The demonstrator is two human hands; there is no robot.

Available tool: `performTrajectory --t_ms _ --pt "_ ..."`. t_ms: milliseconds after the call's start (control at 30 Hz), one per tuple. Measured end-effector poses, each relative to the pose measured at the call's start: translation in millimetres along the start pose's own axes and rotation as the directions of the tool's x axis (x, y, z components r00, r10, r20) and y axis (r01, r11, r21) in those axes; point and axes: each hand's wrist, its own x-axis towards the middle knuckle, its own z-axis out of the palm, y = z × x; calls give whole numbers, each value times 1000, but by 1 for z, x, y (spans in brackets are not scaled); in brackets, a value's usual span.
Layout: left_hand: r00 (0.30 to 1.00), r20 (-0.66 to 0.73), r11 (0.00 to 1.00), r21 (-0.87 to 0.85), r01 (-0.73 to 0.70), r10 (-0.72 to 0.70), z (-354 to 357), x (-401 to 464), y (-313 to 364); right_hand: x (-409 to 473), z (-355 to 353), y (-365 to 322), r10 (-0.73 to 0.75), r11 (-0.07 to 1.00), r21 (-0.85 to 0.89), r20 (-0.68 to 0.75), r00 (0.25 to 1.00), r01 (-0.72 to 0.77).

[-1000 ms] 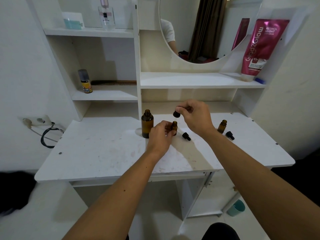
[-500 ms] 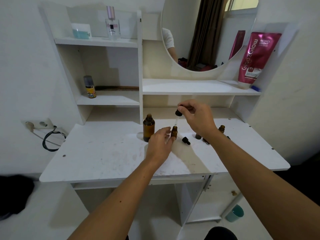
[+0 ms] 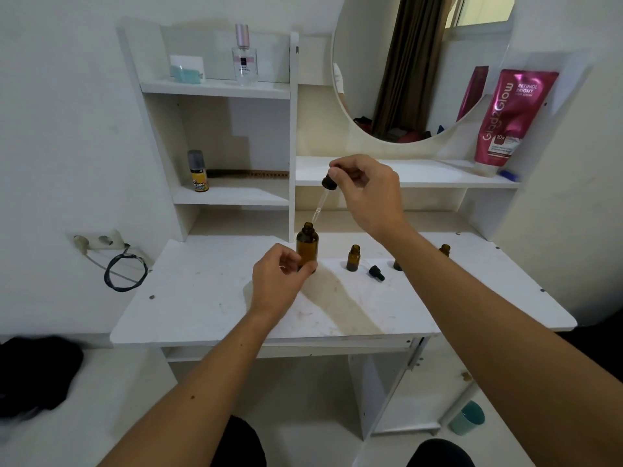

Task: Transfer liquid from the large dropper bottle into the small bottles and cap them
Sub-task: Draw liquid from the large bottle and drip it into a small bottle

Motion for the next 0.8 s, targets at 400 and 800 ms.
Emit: performTrajectory --t_ms 400,800 --pt "989 99 992 -50 117 -112 12 16 -5 -8 27 11 40 999 -13 93 995 -39" --pt "989 83 990 -62 125 -119 12 17 -6 -28 50 34 172 985 -55 241 955 -163"
